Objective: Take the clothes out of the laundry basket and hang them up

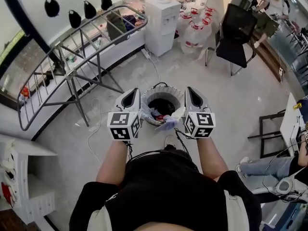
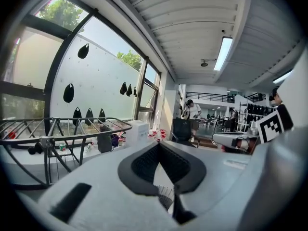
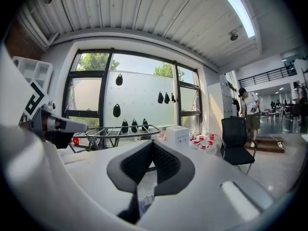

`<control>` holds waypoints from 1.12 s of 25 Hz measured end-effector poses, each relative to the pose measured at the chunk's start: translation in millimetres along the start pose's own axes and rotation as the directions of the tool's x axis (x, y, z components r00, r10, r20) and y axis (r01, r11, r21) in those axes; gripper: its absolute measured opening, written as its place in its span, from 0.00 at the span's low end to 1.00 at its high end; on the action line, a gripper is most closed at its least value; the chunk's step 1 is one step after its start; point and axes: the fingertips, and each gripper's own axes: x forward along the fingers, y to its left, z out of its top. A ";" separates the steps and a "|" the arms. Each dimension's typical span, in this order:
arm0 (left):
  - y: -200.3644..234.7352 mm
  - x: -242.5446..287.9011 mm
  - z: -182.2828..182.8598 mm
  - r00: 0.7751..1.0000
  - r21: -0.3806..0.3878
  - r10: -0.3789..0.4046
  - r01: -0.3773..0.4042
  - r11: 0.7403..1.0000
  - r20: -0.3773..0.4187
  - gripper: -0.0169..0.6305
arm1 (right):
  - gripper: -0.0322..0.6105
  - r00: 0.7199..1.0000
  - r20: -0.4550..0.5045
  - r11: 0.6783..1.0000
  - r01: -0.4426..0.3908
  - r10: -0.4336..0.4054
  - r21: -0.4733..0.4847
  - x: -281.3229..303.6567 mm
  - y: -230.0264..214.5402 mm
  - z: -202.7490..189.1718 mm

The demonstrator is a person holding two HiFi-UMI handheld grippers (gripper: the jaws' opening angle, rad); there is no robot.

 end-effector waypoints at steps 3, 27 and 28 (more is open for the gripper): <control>-3.5 24.8 7.7 0.999 0.017 0.025 -0.025 1.000 0.031 0.04 | 0.07 1.000 0.008 1.000 -0.003 0.003 -0.006 17.5 -28.8 2.7; -23.1 159.0 -212.5 0.904 -0.125 -0.049 -0.005 0.992 -0.425 0.44 | 0.42 0.833 -0.539 0.992 -0.100 0.125 0.074 110.9 -176.7 -239.2; -24.0 161.9 -225.8 0.893 -0.134 -0.049 -0.013 0.991 -0.447 0.44 | 0.43 0.815 -0.565 0.992 -0.100 0.128 0.081 113.6 -180.4 -255.3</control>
